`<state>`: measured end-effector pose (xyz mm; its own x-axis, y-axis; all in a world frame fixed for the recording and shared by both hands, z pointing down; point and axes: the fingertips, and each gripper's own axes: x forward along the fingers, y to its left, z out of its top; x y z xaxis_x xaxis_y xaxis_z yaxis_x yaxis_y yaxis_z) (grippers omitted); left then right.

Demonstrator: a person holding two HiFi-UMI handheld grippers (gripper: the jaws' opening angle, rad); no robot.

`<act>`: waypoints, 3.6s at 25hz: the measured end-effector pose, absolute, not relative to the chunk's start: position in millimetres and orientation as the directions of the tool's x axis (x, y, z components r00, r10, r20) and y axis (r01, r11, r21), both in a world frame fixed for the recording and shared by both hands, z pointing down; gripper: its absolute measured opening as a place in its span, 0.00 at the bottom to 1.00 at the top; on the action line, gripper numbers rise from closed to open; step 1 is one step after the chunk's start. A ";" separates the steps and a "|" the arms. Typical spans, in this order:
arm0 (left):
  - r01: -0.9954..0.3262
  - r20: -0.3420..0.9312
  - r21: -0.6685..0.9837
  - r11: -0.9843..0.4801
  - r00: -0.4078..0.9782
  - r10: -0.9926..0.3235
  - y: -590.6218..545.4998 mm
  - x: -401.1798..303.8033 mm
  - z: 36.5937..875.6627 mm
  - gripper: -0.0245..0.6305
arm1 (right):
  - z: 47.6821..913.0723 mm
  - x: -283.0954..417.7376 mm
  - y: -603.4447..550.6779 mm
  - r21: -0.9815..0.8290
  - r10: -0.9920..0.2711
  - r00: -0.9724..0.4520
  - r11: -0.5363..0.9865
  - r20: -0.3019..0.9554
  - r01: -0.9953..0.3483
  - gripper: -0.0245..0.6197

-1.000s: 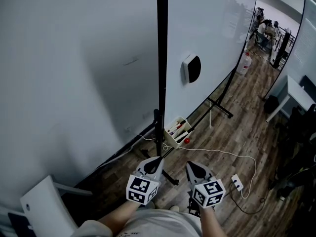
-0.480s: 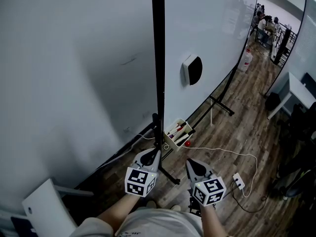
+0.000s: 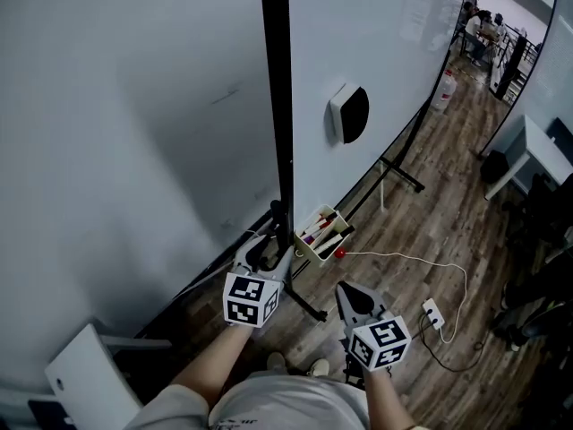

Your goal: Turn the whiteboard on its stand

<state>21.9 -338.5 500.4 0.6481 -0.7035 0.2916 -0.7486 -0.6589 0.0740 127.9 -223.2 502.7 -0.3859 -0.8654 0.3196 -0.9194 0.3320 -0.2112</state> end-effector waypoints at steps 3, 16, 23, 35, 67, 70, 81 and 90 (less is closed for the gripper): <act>-0.745 0.290 0.078 -0.663 0.653 -0.699 -351.9 25.3 502.4 0.38 | 507.5 130.4 -222.1 -0.218 -0.864 -0.378 0.320 0.332 -0.922 0.03; -0.732 0.303 0.054 -0.679 0.660 -0.688 -378.3 41.9 511.1 0.35 | 519.9 140.4 -210.9 -0.231 -0.873 -0.328 0.257 0.361 -0.938 0.03; -0.739 0.299 0.053 -0.672 0.654 -0.695 -376.2 41.7 510.5 0.34 | 525.1 135.2 -205.6 -0.243 -0.867 -0.333 0.256 0.372 -0.936 0.03; -0.745 0.286 0.049 -0.666 0.649 -0.705 -349.9 18.6 507.8 0.34 | 517.9 119.0 -201.7 -0.248 -0.866 -0.357 0.281 0.351 -0.927 0.03; -0.783 0.280 0.060 -0.619 0.609 -0.742 -223.4 -133.3 515.1 0.34 | 508.6 15.4 -144.7 -0.215 -0.802 -0.504 0.456 0.321 -0.863 0.03; -0.787 0.288 0.067 -0.613 0.603 -0.744 -220.9 -133.6 514.0 0.34 | 507.1 18.5 -141.8 -0.217 -0.799 -0.508 0.460 0.322 -0.861 0.03; -0.831 0.318 0.037 -0.554 0.536 -0.782 -213.8 -138.7 513.1 0.34 | 507.8 20.7 -131.7 -0.224 -0.784 -0.530 0.480 0.324 -0.848 0.03; -0.867 0.305 0.050 -0.496 0.486 -0.819 -176.5 -145.5 505.7 0.19 | 507.3 11.8 -128.8 -0.233 -0.761 -0.564 0.514 0.319 -0.825 0.03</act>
